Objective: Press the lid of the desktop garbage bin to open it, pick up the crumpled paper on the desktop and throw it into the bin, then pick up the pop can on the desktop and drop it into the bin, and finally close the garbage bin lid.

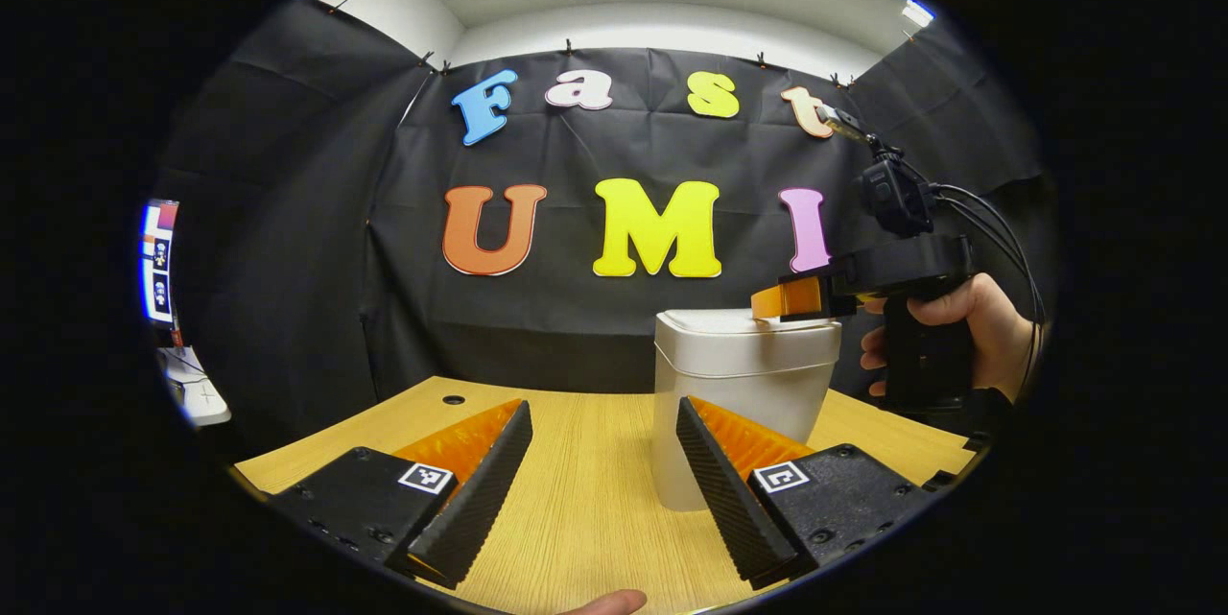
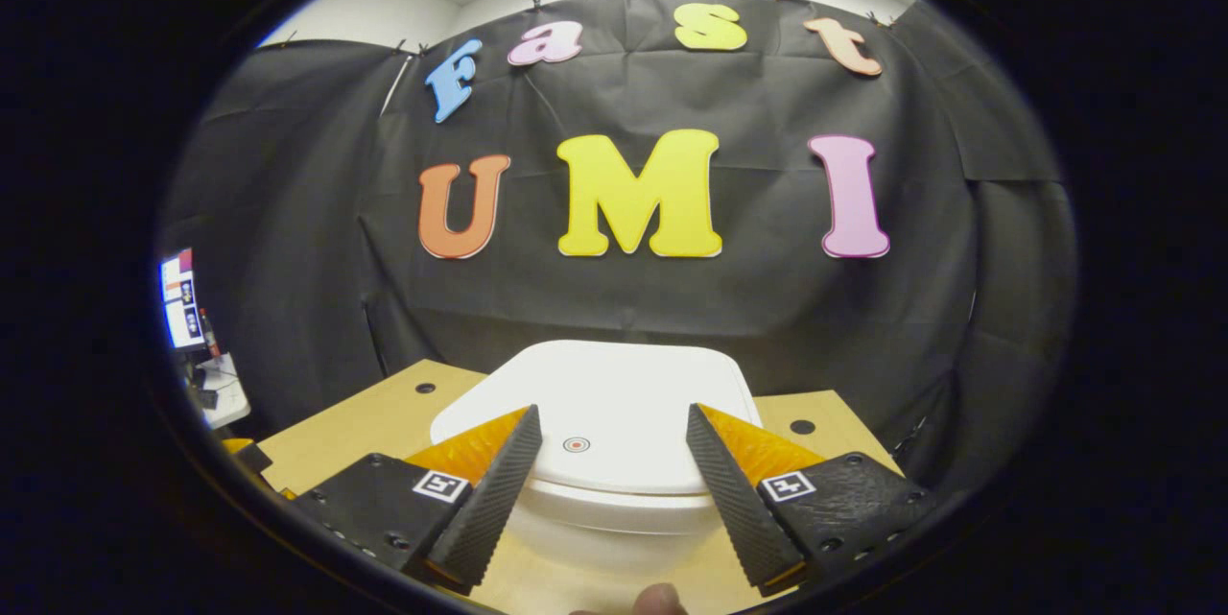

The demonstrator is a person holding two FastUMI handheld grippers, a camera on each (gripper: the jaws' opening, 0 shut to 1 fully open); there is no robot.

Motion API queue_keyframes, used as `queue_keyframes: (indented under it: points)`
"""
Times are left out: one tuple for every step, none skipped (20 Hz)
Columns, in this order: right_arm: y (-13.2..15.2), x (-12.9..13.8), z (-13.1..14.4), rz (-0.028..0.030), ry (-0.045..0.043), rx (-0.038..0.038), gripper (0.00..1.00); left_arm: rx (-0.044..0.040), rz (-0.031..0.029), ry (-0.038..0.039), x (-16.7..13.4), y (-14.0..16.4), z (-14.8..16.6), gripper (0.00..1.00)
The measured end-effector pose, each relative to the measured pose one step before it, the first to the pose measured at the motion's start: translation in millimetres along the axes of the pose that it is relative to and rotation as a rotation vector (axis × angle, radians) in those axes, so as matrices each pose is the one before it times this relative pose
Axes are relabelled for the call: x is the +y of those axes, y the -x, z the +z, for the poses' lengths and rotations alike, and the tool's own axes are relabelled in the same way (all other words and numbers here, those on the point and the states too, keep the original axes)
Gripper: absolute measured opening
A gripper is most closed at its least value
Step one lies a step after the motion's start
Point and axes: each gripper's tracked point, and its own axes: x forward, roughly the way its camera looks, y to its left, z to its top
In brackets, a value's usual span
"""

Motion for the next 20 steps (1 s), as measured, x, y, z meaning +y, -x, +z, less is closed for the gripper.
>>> queue_keyframes:
  points:
    - [0.09,-0.52,0.28,-0.00152,0.00152,-0.0024,0.95,-0.00245,-0.0104,0.00212,-3.68,0.22,-0.98,0.98]
    - [-0.04,-0.7,-1.49,0.00009,-0.00569,0.00236,0.95,-0.0012,-0.00671,-0.00202,-1.76,0.26,-0.38,0.98]
    - [-0.79,-0.57,-1.4,0.0,-0.00919,0.00665,0.95,-0.00312,-0.0048,-0.00437,-1.18,-0.55,-0.58,0.98]
    - [0.04,0.2,-1.14,0.00172,0.00057,0.00621,0.96,-0.00455,-0.00475,-0.00267,-0.19,0.15,-0.96,0.98]
    - [-0.85,0.93,-0.36,0.00774,0.00703,0.00621,0.96,-0.00307,-0.00384,0.0016,-0.92,-1.06,0.84,0.98]
    - [-0.52,0.58,-4.37,0.00766,0.00561,0.00944,0.96,-0.00153,-0.00409,0.00453,-1.65,-0.29,-1.25,0.98]
    - [-0.47,0.1,-1.35,0.0088,0.00728,-0.01635,0.96,-0.00234,-0.00477,0.00432,-1.15,-0.92,0.7,0.98]
    - [-0.7,-1.49,-3.63,0.00548,0.01303,-0.00504,0.97,0.00186,-0.00255,-0.00198,-0.24,-2.19,-2.61,0.98]
    - [0.74,0.38,0.4,0.00461,0.00928,-0.02201,0.97,0.00526,0.00033,-0.00597,0.15,-1.98,-2.73,0.98]
    - [-1.25,-0.13,-2.33,-0.0043,0.00554,-0.00056,0.98,0.00862,-0.00006,-0.00447,-1.19,-1.38,-2.2,0.98]
    - [0.04,0.48,1.94,-0.00821,0.00414,-0.01401,0.98,0.00227,-0.00378,0.00196,-0.9,-1.12,-2.31,0.98]
    - [-0.85,-0.77,0.59,-0.00875,0.00143,-0.0097,0.98,-0.00117,-0.00527,0.0071,-1.19,0.25,1.41,0.98]
    - [-0.21,0.12,2.03,-0.00592,0.00065,-0.01172,0.98,-0.00308,-0.00322,0.00614,-1.8,0.12,1.0,0.98]
    - [0.27,-0.13,3.33,-0.00511,-0.01936,-0.01525,0.97,0.00113,0.00103,0.00167,-1.31,0.08,-2.02,0.98]
    - [-0.58,0.29,1.9,0.00125,-0.01301,-0.0151,0.97,0.00317,0.0027,-0.00198,0.35,-0.04,-0.46,0.98]
    - [-0.35,1.77,1.27,0.0033,-0.00252,-0.0148,0.95,0.00018,0.00491,-0.00188,0.94,-0.39,-0.81,0.98]
    - [-0.12,-0.16,2.72,-0.00079,0.00145,-0.01574,0.95,0.0005,0.00526,-0.00064,1.75,-0.39,0.25,0.98]
    - [0.3,-1.45,1.48,-0.00321,-0.00033,-0.01675,0.95,0.00139,0.00732,0.00029,1.21,-0.33,-0.88,0.98]
    - [1.16,-0.49,3.39,-0.00231,-0.0007,-0.01709,0.95,0.0036,0.006,0.0003,1.77,-1.41,-1.19,0.98]
    - [1.88,0.35,6.13,0.0026,0.00069,-0.02663,0.96,0.00234,0.00578,0.00025,0.17,-2.02,0.0,0.98]
